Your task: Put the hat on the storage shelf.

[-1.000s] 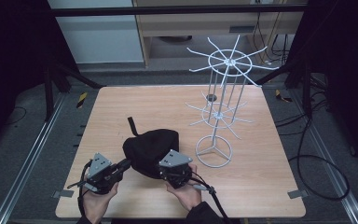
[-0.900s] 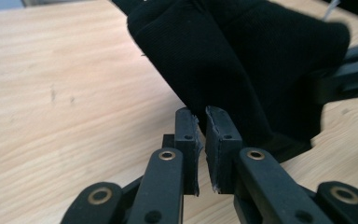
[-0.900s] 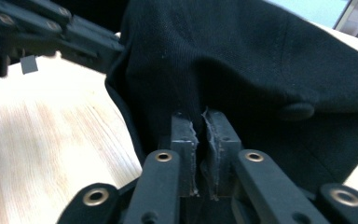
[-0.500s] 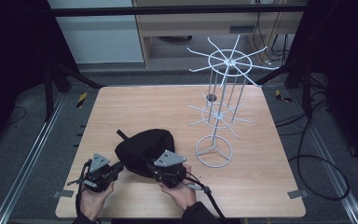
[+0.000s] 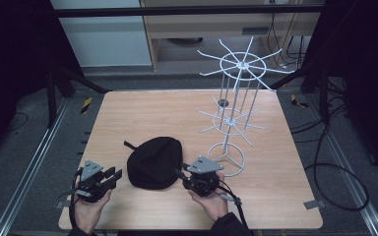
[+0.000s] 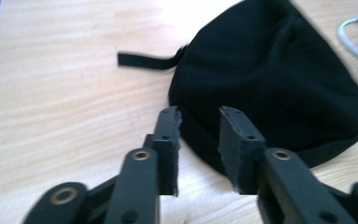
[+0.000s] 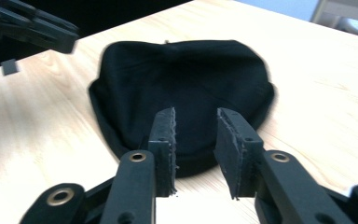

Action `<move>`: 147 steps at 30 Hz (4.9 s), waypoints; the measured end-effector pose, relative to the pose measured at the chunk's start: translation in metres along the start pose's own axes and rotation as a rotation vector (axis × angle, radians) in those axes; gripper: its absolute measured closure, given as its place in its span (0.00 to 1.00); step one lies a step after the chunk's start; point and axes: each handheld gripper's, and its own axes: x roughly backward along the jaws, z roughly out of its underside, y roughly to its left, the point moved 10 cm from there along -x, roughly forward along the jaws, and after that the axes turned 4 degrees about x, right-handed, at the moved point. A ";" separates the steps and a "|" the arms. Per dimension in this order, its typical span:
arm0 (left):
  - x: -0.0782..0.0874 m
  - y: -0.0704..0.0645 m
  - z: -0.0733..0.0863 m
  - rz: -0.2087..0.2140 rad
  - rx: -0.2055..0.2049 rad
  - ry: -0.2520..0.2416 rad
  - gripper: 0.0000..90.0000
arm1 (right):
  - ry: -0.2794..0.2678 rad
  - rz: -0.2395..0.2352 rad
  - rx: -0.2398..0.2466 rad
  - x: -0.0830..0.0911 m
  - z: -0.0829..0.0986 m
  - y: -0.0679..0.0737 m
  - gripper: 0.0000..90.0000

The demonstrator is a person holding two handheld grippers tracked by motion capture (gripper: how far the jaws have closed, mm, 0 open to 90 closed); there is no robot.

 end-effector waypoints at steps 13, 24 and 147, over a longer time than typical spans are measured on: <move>-0.005 -0.028 -0.030 0.072 -0.056 -0.038 0.57 | 0.015 0.119 -0.064 0.062 0.049 -0.056 0.58; -0.028 -0.046 -0.049 0.095 -0.133 0.000 0.53 | 0.018 0.226 -0.131 0.101 0.079 -0.105 0.46; 0.143 -0.134 -0.216 0.476 -0.101 -0.755 0.96 | 0.083 0.295 -0.128 0.110 0.106 -0.133 0.44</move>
